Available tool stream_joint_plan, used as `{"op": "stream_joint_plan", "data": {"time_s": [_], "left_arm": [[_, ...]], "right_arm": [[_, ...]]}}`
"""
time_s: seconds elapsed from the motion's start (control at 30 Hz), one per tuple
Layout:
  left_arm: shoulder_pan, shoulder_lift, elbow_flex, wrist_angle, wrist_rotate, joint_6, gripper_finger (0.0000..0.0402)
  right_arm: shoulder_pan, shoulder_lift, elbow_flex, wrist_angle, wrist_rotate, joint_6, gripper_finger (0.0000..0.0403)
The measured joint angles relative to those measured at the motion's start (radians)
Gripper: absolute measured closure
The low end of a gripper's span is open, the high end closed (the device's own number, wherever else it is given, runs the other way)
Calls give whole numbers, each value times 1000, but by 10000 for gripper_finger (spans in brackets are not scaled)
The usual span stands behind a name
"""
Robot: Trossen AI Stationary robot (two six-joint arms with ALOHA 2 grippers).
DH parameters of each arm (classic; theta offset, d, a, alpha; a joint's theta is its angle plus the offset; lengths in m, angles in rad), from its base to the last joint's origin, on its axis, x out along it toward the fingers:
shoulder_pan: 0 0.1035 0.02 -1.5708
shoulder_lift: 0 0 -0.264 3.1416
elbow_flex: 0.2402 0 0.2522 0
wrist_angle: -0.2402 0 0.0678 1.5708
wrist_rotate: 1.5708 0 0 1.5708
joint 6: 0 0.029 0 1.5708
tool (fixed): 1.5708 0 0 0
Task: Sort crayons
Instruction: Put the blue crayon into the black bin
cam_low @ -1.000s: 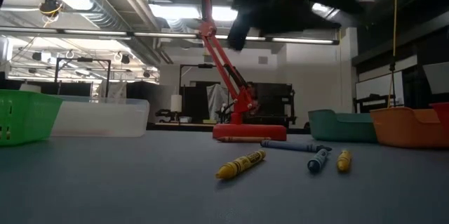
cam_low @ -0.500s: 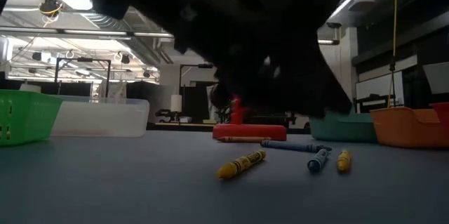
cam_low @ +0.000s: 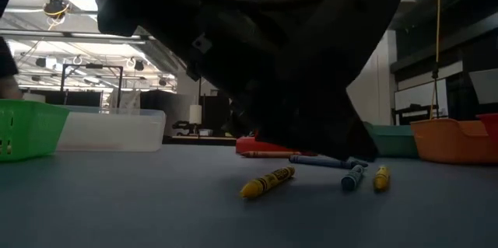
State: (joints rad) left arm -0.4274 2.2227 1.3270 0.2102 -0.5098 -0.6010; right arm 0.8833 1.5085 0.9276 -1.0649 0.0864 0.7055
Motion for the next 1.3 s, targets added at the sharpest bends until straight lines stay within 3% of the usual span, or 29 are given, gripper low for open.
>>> {"op": "stream_joint_plan", "data": {"time_s": [0.6,1.3], "left_arm": [[5,-1,0,-71,-22,-40,292],[24,-8,0,-17,-29,-106,292]], "right_arm": [[0,0,0,86,0,1,265],[0,0,0,151,0,1,265]]}}
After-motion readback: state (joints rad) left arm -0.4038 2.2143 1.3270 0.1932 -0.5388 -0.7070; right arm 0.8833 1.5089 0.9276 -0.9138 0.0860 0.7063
